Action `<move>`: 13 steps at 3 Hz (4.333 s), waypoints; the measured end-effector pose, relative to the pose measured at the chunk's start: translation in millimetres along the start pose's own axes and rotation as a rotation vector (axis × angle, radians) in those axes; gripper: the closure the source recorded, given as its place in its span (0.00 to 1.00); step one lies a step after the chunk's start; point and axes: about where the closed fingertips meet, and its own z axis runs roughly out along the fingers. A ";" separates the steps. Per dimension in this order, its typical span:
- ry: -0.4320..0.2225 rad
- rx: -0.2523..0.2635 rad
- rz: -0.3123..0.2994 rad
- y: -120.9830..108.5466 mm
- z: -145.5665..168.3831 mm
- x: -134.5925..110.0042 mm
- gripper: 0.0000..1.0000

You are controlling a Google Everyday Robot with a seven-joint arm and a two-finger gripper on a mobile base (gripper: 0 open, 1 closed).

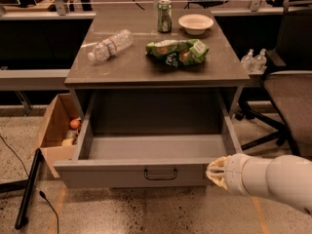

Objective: Close top drawer

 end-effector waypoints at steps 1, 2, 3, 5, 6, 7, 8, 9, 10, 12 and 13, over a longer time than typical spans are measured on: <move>-0.018 0.017 -0.012 -22.4 24.2 -14.5 1.00; -0.034 0.016 -0.033 -41.2 51.2 -26.5 1.00; -0.039 0.022 -0.057 -63.8 76.2 -33.6 1.00; -0.020 0.054 -0.104 -111.9 107.7 -27.9 1.00; -0.001 0.073 -0.119 -132.2 114.5 -19.6 1.00; 0.010 0.095 -0.120 -148.3 121.9 -17.5 1.00; 0.019 0.109 -0.129 -163.0 132.9 -20.4 1.00; 0.019 0.114 -0.139 -173.5 144.8 -27.3 1.00; 0.009 0.086 -0.127 -176.0 138.7 -32.2 1.00; -0.030 -0.022 -0.058 -159.7 53.3 -24.3 1.00; -0.040 -0.090 -0.037 -143.1 45.3 -24.3 0.77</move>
Offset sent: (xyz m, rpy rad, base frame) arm 0.1031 0.0551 -0.0197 0.0128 -0.0400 0.0680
